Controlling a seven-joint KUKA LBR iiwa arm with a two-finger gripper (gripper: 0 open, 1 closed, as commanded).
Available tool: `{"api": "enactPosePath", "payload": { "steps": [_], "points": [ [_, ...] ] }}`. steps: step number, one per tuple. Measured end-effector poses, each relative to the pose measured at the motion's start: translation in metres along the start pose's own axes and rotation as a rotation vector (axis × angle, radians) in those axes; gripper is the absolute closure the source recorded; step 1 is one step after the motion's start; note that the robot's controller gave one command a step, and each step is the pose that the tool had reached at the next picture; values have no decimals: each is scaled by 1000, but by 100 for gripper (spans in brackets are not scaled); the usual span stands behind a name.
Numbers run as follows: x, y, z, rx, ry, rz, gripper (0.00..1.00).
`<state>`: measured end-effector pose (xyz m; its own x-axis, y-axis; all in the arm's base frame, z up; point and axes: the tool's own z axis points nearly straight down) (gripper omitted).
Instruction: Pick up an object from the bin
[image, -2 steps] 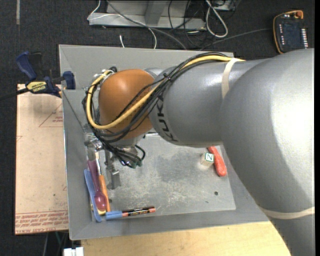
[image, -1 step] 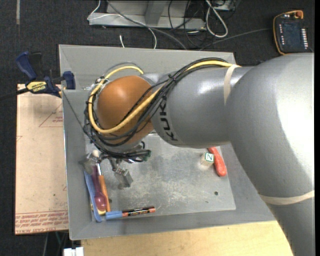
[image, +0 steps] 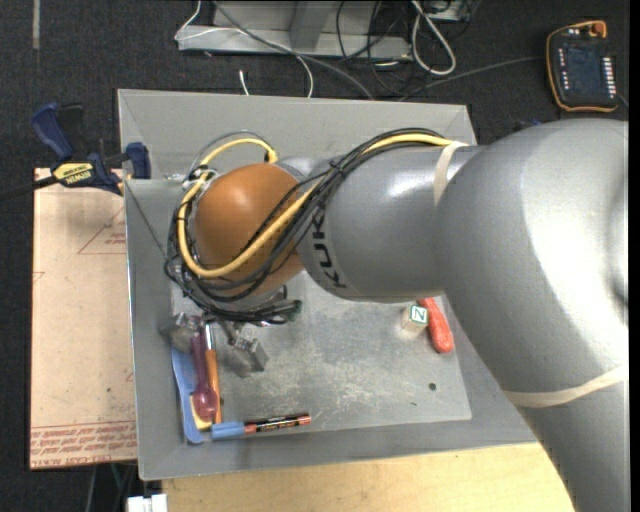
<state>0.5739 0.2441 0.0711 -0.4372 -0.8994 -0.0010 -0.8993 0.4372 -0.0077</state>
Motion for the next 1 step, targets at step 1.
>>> {"api": "enactPosePath", "payload": {
  "steps": [1],
  "points": [
    [-5,5,0,-4,-6,-99,100]
  ]
}}
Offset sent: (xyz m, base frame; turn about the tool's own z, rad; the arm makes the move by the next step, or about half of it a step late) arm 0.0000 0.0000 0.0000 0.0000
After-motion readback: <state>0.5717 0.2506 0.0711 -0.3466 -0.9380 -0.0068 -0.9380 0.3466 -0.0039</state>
